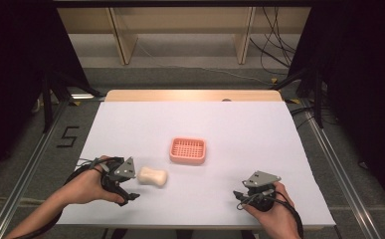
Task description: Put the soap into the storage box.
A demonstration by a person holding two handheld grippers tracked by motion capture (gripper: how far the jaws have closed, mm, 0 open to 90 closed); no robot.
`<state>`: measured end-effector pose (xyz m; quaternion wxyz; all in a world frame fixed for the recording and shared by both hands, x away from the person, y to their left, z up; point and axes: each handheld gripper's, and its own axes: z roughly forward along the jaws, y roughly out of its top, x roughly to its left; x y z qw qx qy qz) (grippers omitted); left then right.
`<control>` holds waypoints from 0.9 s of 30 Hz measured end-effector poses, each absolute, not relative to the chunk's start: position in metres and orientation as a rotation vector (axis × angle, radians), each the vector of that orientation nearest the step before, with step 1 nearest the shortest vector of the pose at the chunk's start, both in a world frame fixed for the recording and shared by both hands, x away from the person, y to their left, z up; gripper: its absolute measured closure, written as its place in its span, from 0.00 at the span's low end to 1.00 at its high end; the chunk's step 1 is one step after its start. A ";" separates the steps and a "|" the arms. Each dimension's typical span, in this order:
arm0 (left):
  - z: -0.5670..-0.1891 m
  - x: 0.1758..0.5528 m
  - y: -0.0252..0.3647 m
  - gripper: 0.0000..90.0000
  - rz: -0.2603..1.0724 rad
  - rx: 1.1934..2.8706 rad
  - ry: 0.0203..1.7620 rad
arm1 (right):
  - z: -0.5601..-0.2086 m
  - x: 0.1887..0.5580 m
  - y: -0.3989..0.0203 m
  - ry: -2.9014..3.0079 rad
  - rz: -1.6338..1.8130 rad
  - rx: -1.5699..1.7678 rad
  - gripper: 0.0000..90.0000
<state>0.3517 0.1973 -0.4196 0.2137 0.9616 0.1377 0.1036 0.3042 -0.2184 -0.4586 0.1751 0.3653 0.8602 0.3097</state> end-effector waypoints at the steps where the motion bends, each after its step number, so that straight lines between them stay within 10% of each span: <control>1: -0.420 0.353 0.195 0.24 0.277 2.672 0.381 | -0.458 0.304 -0.219 2.438 0.875 1.034 0.59; 27: -0.425 0.397 0.160 0.27 0.194 2.879 0.169 | -0.458 0.303 -0.221 2.425 0.896 1.045 0.59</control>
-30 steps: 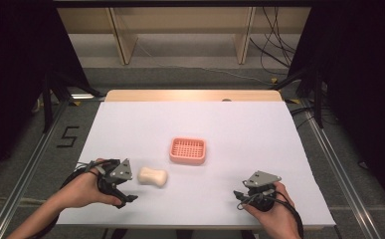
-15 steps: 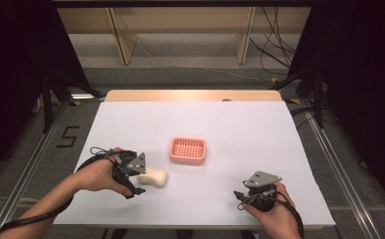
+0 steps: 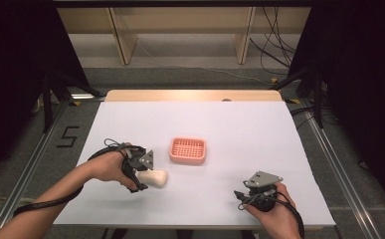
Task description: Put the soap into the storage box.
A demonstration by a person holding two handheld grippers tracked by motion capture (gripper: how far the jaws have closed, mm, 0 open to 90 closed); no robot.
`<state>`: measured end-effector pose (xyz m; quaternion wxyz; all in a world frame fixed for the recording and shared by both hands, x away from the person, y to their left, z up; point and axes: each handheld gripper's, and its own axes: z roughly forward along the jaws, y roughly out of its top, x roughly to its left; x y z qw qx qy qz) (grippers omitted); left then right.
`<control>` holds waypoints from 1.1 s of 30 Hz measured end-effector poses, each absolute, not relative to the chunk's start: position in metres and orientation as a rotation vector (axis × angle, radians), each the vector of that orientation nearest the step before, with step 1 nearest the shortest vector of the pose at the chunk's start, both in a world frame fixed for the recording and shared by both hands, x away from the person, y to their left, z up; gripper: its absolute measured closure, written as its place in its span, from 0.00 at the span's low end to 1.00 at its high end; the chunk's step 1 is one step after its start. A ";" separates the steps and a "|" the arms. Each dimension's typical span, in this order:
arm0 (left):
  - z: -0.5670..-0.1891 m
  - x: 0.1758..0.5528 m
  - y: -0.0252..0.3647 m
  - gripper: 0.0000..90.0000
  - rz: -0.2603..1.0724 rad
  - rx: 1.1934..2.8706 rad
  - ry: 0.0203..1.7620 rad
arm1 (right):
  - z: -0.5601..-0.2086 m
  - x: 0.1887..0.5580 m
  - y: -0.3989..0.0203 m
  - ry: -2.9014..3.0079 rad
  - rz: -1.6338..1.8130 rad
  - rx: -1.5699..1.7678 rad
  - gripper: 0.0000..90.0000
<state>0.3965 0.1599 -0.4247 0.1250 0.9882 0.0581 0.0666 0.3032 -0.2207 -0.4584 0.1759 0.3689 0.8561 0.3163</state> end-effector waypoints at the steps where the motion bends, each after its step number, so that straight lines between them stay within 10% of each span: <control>1: -0.426 0.399 0.158 0.27 0.195 2.889 0.152 | -0.458 0.303 -0.221 2.428 0.893 1.047 0.59; 33: -0.445 0.419 0.138 0.33 0.129 2.964 0.068 | -0.459 0.303 -0.222 2.427 0.898 1.049 0.59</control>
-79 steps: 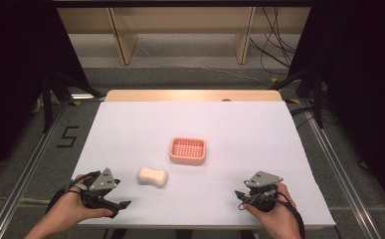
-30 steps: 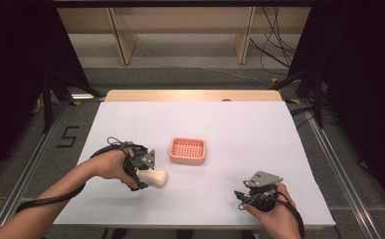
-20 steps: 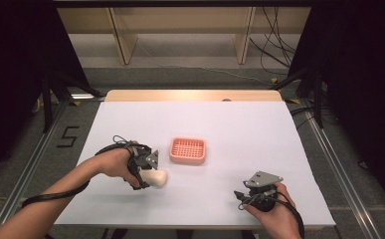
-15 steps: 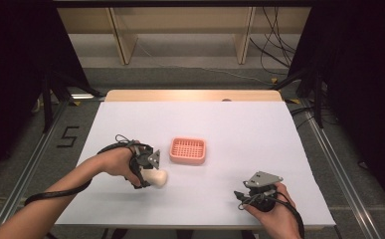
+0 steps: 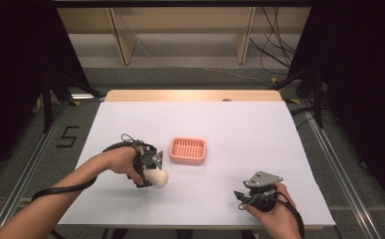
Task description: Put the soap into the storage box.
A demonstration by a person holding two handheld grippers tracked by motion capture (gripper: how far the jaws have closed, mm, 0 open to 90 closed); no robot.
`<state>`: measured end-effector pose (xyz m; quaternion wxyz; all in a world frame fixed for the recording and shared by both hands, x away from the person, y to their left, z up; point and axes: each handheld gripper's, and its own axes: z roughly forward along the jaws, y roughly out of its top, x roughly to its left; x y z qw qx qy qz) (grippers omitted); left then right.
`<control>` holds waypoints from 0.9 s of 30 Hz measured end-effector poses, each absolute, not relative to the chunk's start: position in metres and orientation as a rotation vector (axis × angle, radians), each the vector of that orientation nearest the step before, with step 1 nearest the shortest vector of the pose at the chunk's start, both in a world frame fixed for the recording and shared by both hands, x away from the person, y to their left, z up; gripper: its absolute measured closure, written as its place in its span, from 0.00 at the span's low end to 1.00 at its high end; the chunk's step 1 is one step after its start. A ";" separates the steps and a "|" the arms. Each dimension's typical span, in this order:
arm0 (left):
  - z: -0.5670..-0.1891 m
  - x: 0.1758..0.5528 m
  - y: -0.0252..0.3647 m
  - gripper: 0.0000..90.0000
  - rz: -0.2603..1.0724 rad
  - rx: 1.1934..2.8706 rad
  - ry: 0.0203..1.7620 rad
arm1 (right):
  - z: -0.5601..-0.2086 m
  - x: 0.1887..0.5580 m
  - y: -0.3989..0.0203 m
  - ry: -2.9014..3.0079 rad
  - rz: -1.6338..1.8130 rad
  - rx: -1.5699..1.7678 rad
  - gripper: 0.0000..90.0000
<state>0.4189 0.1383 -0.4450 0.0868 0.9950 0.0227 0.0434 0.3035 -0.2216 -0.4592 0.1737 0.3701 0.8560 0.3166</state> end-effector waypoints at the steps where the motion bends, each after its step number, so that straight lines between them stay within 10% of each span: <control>1: -0.445 0.419 0.138 0.33 0.117 2.965 0.077 | -0.459 0.303 -0.222 2.434 0.893 1.048 0.59; 27: -0.454 0.426 0.131 0.44 0.087 3.007 0.092 | -0.460 0.303 -0.223 2.441 0.895 1.060 0.59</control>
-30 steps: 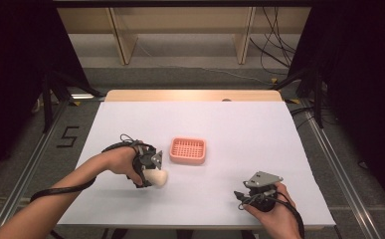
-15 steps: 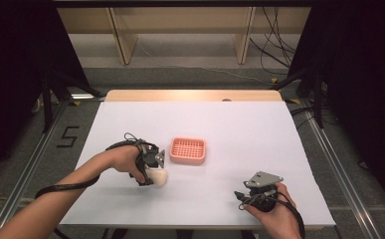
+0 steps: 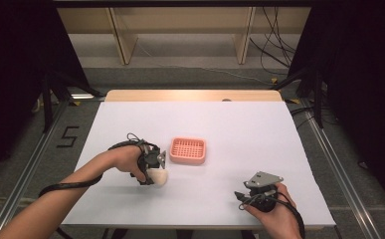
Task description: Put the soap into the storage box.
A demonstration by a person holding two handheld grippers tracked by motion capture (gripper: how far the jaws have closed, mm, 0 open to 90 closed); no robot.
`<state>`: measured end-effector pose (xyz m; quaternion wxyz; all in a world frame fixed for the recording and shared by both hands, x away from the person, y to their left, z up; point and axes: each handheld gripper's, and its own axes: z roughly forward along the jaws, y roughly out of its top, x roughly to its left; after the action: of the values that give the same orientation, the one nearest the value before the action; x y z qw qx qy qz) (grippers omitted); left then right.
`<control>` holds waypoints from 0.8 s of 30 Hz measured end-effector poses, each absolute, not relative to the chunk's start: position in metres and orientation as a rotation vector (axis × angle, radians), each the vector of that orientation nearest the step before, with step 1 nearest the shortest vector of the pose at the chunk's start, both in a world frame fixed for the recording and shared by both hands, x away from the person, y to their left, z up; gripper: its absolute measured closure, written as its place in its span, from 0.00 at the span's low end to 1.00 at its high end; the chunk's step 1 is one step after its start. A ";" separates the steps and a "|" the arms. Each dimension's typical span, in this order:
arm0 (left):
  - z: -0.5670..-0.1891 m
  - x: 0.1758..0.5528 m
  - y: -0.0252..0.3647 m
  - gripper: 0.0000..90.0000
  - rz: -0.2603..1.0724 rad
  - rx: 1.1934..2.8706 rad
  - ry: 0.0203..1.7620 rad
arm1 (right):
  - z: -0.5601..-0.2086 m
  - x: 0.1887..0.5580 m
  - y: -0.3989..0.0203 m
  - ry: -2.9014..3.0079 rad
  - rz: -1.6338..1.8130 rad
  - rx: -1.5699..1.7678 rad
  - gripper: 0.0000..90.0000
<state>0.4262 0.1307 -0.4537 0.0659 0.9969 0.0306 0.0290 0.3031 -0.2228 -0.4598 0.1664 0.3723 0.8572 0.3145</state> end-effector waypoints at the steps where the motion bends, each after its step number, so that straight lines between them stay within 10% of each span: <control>1: -0.453 0.427 0.130 0.45 0.092 3.015 0.075 | -0.460 0.303 -0.223 2.440 0.895 1.060 0.59; 24: -0.458 0.427 0.124 0.51 0.096 3.043 0.053 | -0.459 0.302 -0.223 2.442 0.892 1.080 0.58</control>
<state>0.4273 0.1243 -0.4583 0.0483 0.9982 0.0173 0.0313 0.3024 -0.2232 -0.4593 0.1624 0.3784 0.8560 0.3125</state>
